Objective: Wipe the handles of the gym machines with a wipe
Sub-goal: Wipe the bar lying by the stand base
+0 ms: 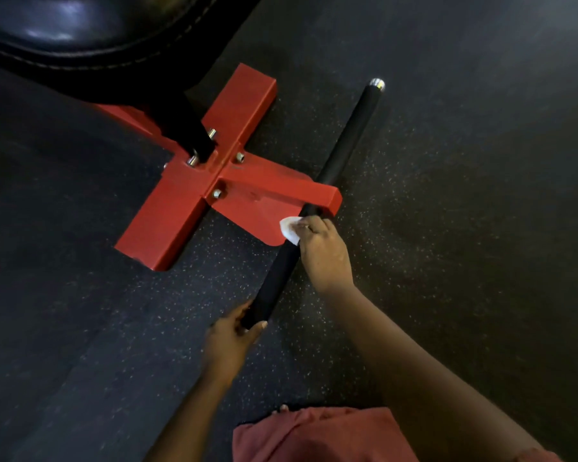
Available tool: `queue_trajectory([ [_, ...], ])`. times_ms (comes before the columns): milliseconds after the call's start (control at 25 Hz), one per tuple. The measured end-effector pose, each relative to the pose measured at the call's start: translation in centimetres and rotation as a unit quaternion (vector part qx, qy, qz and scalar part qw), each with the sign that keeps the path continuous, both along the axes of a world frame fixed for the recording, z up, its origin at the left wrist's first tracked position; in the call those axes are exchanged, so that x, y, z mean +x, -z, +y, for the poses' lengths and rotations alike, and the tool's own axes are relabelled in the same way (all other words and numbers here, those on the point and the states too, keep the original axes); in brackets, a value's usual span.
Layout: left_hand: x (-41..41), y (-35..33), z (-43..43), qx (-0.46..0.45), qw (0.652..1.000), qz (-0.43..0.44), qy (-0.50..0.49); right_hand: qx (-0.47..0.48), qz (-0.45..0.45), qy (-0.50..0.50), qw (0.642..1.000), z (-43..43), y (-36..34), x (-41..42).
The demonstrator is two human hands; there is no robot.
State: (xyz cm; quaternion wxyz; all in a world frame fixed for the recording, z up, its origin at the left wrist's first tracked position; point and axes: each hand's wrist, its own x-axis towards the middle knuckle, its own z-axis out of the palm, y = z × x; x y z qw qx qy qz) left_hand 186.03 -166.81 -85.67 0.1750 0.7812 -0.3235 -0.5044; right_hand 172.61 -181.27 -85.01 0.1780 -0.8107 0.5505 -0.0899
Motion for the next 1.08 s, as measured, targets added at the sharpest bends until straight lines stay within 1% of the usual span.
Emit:
queue_trajectory([
  [80,-0.2,-0.3,0.2,-0.007,1.000,-0.014,-0.020,0.002,0.001,-0.022,1.000,2.2,0.1,-0.1],
  [200,-0.3,-0.9,0.6,-0.014,0.998,-0.020,-0.056,0.044,-0.036,-0.040,0.998,6.0,0.0,0.0],
  [280,-0.2,-1.2,0.8,-0.022,0.998,-0.020,-0.056,0.058,-0.048,-0.069,0.995,7.8,-0.5,-0.2],
  [360,-0.2,-1.2,0.9,-0.030,0.998,-0.014,-0.060,0.118,-0.093,-0.011,0.989,6.8,-1.5,-0.9],
  [400,-0.3,-1.2,1.0,-0.032,0.997,-0.008,-0.066,0.128,-0.120,0.047,0.983,5.3,-1.4,-1.4],
  [440,-0.2,-1.1,1.1,-0.034,0.997,-0.003,-0.074,0.121,-0.137,0.113,0.977,3.4,-1.2,-1.8],
  [480,-0.3,-1.0,1.1,-0.035,0.996,0.000,-0.079,0.110,-0.132,0.166,0.971,1.5,-1.1,-2.1],
  [520,-0.4,-0.9,1.2,-0.037,0.996,0.002,-0.083,0.109,-0.136,0.202,0.964,0.2,-1.0,-2.1],
  [640,-0.7,-1.1,1.5,-0.048,0.994,0.006,-0.093,0.114,-0.156,0.214,0.958,0.6,0.1,-0.8],
  [760,-0.7,-1.1,1.7,-0.062,0.993,0.010,-0.097,0.152,-0.197,0.247,0.936,6.3,0.6,0.7],
  [920,-0.7,-0.9,2.5,-0.083,0.994,-0.012,-0.076,0.188,-0.233,0.207,0.931,13.4,-0.2,1.4],
  [1000,-0.7,-0.8,2.6,-0.092,0.993,-0.009,-0.076,0.207,-0.278,0.226,0.910,12.3,-1.0,0.5],
  [1080,-0.6,-0.7,2.6,-0.100,0.992,-0.002,-0.072,0.180,-0.303,0.305,0.885,8.1,-1.1,-0.2],
])
